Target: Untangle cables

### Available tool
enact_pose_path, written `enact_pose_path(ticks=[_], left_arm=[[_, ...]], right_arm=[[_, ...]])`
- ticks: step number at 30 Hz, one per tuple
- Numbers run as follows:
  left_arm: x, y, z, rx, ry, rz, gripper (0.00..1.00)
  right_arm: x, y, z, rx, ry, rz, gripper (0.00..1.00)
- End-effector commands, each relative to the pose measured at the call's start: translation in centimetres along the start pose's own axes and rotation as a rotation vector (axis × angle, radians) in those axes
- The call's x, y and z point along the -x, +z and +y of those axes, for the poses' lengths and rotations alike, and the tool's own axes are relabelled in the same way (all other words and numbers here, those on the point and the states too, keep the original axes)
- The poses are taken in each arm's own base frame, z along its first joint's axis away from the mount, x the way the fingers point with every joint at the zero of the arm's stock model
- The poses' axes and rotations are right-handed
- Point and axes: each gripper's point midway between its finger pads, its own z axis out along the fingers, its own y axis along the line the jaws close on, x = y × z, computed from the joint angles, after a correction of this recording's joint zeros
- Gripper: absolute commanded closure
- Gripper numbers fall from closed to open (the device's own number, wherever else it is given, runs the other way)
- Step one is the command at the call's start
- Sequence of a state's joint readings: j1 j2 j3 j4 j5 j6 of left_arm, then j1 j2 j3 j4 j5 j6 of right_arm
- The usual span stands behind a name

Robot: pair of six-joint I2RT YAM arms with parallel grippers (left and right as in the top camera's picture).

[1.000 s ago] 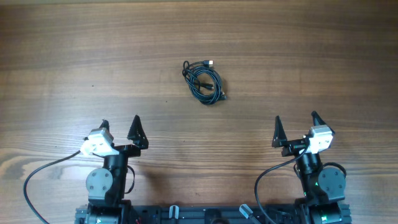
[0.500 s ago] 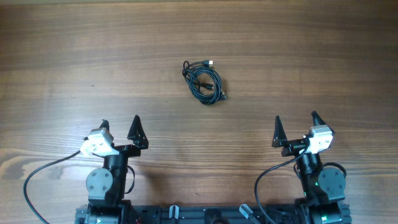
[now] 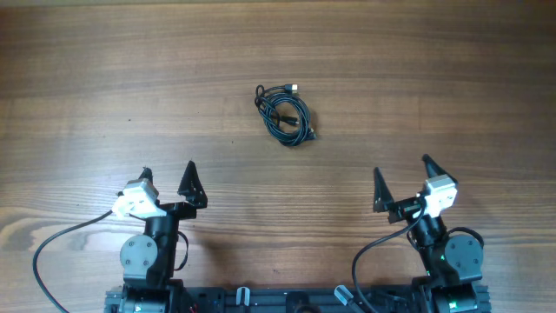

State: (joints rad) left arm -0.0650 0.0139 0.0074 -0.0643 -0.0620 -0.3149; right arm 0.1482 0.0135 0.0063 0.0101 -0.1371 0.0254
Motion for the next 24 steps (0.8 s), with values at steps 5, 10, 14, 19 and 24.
enact_pose_path(ticks=[5,10,14,19,24], left_arm=[[1.1,-0.1,-0.6,-0.025,0.017,-0.042,0.0],[2.1,-0.4,-1.4,-0.049,0.05,-0.038,0.0],[3.2,-0.5,-2.2,-0.063,0.062,-0.021,0.0],[4.9,0.0,-3.2,-0.062,0.085,0.033,0.0],[6.4,0.7,-4.7,-0.074,0.135,0.137,0.0]], right_arm=[[0.1,-0.1,1.6,0.096,0.057,0.006,0.0],[0.7,-0.2,2.7,0.158,0.067,0.052,0.0],[2.3,0.0,3.2,0.186,0.071,0.071,0.01],[5.4,0.6,4.2,0.248,0.075,0.082,0.0],[7.6,1.1,5.1,0.3,0.098,0.155,0.0]])
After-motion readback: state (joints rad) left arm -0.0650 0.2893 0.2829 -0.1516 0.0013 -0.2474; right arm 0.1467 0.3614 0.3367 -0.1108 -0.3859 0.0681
